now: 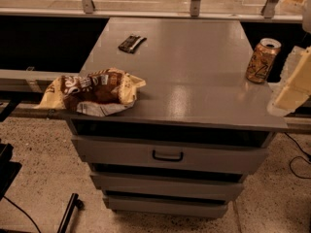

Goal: Pick brown chip bag

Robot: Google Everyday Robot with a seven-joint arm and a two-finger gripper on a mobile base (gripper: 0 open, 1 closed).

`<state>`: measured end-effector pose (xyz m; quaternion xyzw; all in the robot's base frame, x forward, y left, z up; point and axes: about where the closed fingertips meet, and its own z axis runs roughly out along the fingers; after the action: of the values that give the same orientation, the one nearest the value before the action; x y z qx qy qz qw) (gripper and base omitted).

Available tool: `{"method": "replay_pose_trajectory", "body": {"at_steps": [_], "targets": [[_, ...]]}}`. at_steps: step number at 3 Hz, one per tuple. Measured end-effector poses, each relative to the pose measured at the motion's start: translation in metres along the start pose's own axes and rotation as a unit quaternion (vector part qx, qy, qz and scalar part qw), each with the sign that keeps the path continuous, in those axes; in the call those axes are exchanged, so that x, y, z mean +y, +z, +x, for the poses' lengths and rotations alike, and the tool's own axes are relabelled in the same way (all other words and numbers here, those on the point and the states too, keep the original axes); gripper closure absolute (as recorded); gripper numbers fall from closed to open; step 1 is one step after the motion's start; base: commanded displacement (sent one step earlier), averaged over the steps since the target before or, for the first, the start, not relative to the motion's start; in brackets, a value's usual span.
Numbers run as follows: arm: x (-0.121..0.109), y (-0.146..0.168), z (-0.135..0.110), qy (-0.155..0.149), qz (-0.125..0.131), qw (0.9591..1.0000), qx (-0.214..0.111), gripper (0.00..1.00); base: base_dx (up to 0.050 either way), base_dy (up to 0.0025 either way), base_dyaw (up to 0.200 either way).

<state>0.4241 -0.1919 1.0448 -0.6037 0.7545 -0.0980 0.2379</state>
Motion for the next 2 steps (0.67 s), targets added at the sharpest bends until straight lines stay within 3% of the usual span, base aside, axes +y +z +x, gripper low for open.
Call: {"method": "replay_pose_trajectory", "body": {"at_steps": [2], "targets": [[0.0,0.0,0.0,0.0,0.0,1.0,0.0,0.0,0.02,0.00066,0.058]]}}
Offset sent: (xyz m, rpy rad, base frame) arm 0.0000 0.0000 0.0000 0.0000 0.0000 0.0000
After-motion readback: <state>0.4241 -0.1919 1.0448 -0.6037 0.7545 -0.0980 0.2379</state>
